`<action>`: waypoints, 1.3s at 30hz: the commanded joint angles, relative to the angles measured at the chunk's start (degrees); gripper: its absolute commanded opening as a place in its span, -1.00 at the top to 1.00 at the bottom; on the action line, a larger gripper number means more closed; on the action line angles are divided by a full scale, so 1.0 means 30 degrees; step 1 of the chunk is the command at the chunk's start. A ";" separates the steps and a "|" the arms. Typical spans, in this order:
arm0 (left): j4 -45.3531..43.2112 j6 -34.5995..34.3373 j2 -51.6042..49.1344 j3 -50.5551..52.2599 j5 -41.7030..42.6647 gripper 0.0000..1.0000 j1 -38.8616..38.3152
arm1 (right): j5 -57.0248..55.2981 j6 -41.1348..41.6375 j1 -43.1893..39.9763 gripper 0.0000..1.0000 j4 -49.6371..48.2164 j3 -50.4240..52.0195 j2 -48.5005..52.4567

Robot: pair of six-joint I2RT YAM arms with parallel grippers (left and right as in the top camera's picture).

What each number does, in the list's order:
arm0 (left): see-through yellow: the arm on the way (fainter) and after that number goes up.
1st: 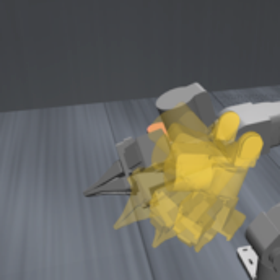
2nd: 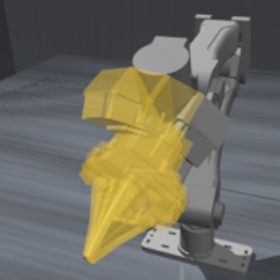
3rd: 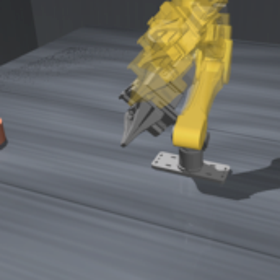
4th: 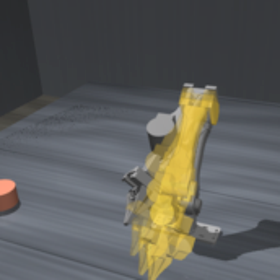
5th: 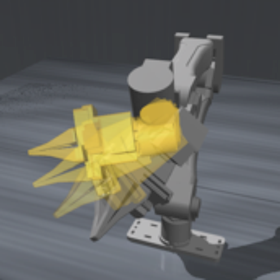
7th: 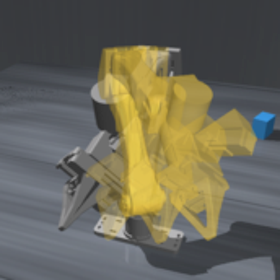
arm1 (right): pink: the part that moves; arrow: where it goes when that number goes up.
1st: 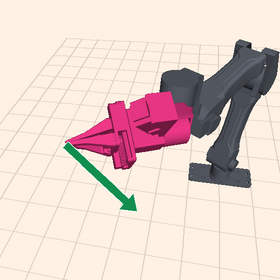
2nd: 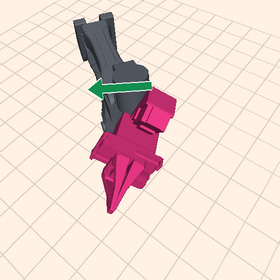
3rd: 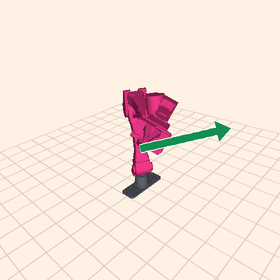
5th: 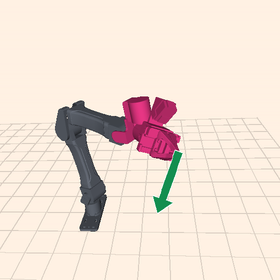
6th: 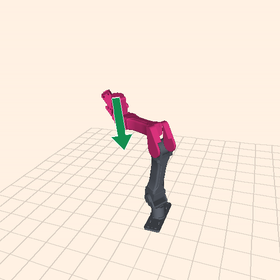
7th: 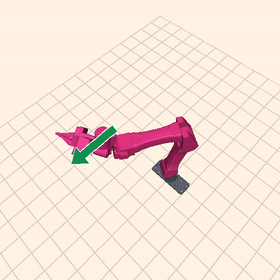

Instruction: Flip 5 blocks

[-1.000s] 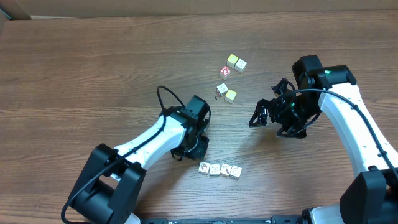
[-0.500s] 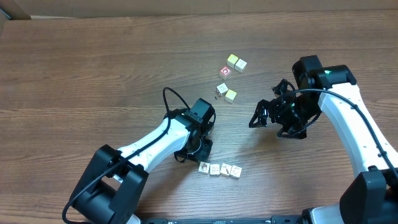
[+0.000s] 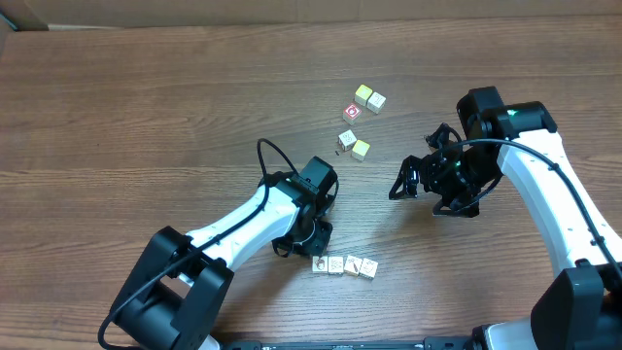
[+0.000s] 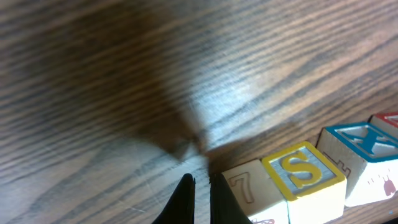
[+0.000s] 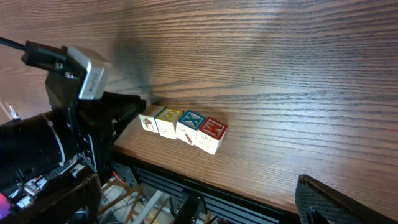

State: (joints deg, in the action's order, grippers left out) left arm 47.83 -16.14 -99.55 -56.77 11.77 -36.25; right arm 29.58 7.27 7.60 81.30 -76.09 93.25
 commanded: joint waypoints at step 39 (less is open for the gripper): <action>-0.2637 0.0437 -0.0226 -0.0379 -0.0583 0.92 0.1384 | 0.0000 0.0590 0.0525 -0.33 -0.1086 0.1027 -0.0284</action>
State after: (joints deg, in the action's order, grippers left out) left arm 40.27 -16.08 -99.55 -56.77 11.25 -34.39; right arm 29.63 7.97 7.84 78.28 -75.81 93.25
